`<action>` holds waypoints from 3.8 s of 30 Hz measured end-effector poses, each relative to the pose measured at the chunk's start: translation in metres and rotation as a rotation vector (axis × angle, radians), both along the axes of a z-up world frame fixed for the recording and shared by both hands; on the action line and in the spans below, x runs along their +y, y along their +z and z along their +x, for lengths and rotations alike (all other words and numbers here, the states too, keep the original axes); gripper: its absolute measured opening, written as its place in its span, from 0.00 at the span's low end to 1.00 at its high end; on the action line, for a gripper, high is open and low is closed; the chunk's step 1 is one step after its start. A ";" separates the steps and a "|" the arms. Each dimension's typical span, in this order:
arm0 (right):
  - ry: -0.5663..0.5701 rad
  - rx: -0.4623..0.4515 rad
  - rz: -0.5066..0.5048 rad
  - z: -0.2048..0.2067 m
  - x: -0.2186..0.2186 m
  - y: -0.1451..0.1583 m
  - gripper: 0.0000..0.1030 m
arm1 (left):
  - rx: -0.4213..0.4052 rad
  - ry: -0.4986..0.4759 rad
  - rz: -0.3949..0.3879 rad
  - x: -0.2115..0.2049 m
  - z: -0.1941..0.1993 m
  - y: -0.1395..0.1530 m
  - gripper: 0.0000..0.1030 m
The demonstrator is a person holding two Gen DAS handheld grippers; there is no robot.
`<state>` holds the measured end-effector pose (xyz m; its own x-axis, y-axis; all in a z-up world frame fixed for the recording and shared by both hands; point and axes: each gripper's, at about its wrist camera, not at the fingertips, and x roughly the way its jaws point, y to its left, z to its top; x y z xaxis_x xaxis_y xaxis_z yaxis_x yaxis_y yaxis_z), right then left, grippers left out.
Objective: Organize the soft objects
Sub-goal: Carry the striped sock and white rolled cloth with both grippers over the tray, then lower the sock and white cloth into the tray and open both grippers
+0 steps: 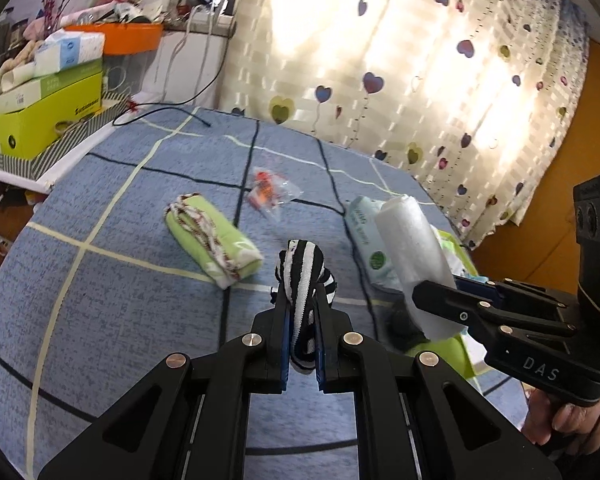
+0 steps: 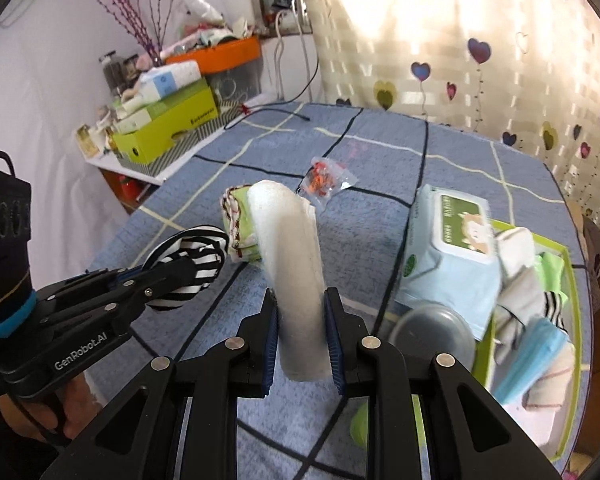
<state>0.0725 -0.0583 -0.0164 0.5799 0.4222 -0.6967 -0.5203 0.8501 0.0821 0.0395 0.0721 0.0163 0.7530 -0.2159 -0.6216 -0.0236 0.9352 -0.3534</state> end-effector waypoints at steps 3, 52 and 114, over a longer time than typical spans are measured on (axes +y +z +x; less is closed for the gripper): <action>-0.010 -0.021 0.014 -0.012 -0.012 0.007 0.20 | -0.014 -0.015 0.009 -0.011 -0.005 0.008 0.09; -0.250 -0.088 0.178 -0.055 -0.178 0.014 0.20 | -0.047 -0.241 0.089 -0.151 0.007 0.046 0.09; -0.496 0.110 0.145 0.031 -0.278 -0.076 0.21 | 0.178 -0.428 0.096 -0.276 0.095 -0.034 0.09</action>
<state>0.1039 -0.3359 -0.0920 0.6610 0.2122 -0.7197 -0.0402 0.9678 0.2485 0.1343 -0.2035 -0.0172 0.4889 -0.4192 -0.7650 0.3191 0.9021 -0.2905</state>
